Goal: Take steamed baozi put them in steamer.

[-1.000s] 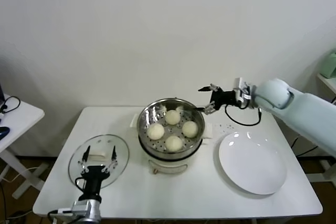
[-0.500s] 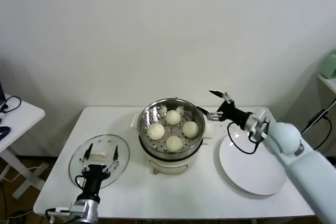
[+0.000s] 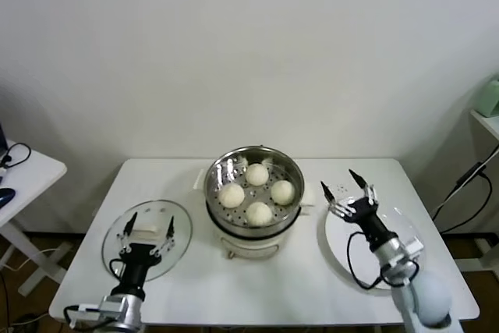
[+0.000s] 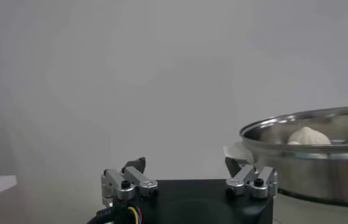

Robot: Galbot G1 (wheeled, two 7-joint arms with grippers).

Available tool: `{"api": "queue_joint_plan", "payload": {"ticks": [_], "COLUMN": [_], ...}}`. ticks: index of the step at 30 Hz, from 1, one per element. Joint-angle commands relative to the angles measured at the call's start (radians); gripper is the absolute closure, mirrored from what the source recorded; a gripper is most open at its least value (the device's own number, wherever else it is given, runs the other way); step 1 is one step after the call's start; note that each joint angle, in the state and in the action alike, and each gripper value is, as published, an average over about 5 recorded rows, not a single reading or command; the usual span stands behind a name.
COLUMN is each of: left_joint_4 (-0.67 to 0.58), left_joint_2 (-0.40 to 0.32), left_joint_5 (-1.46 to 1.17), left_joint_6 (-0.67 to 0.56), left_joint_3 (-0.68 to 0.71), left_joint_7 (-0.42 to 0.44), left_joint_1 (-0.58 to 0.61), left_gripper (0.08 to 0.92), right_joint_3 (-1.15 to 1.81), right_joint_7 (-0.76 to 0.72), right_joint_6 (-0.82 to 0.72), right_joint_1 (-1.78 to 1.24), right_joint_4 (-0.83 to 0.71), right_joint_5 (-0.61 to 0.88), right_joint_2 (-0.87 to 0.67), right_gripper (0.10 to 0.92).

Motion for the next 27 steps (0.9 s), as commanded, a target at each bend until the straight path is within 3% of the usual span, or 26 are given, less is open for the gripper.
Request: {"api": "queue_joint_plan", "payload": {"ticks": [1, 11, 27], "left_joint_4": [-0.012, -0.016, 0.006], "left_joint_2": [0.0, -0.01, -0.015], "left_joint_5": [-0.008, -0.063, -0.025], "left_joint_6": [0.002, -0.045, -0.048], "left_joint_3": [-0.011, 0.003, -0.008], "left_joint_7": [0.012, -0.057, -0.019], "left_joint_1": [0.002, -0.02, -0.023], "left_gripper": [0.177, 0.177, 0.177], "right_joint_3": [0.139, 0.12, 0.103], "right_joint_7": [0.013, 0.031, 0.04], "right_joint_6": [0.114, 0.109, 0.13], "right_joint_1": [-0.254, -0.283, -0.266], "right_joint_4": [0.04, 0.068, 0.026], "right_joint_5": [-0.06, -0.043, -0.054], "right_joint_2": [0.244, 0.265, 0.257], "right_gripper": [0.203, 0.203, 0.203]}}
